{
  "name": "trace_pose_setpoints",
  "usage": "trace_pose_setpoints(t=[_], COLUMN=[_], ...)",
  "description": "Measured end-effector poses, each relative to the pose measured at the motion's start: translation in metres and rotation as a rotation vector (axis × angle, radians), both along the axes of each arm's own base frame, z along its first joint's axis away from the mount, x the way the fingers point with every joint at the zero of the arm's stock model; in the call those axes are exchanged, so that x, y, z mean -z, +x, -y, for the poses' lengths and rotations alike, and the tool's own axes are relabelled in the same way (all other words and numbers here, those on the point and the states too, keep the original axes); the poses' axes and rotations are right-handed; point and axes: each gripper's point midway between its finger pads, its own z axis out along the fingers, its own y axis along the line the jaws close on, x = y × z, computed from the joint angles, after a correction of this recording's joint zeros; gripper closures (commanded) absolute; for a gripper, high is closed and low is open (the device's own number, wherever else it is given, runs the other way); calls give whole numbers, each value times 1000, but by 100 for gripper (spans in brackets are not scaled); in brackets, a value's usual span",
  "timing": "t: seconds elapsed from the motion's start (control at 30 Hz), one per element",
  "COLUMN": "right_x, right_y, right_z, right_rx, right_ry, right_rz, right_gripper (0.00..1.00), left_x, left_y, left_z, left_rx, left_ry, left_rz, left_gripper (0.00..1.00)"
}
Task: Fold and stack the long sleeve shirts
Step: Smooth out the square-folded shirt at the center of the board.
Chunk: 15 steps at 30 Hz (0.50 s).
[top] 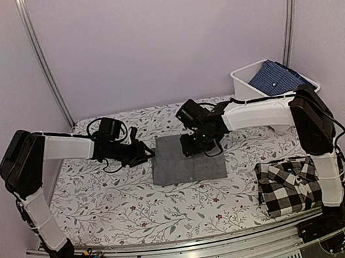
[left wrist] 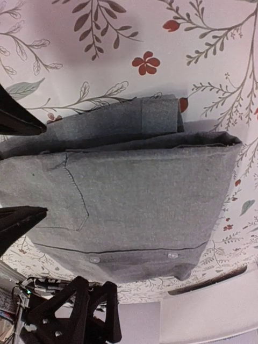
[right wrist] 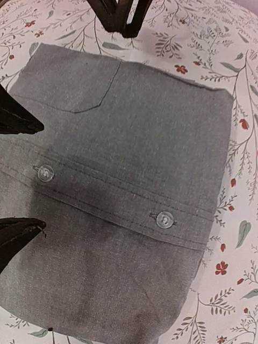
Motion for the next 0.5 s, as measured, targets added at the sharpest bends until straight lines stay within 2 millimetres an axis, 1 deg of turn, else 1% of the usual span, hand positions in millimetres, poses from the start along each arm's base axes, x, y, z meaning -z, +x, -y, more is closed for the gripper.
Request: trace_pose_setpoints(t=[0.03, 0.1, 0.2, 0.33, 0.5], right_x=[13, 31, 49, 56, 56], right_y=[2, 3, 5, 7, 9], right_z=[3, 9, 14, 12, 14], right_rx=[0, 1, -6, -17, -18], right_ry=[-26, -65, -106, -122, -127], right_rz=[-18, -45, -69, -74, -71], right_gripper=[46, 45, 44, 42, 41], left_x=[5, 14, 27, 34, 27], left_y=[-1, -3, -7, -10, -3], left_z=[0, 0, -1, -3, 0], left_rx=[6, 17, 23, 27, 37], left_ry=[7, 19, 38, 52, 45], left_rz=[-15, -35, -69, -87, -57], left_gripper=[54, 54, 55, 58, 60])
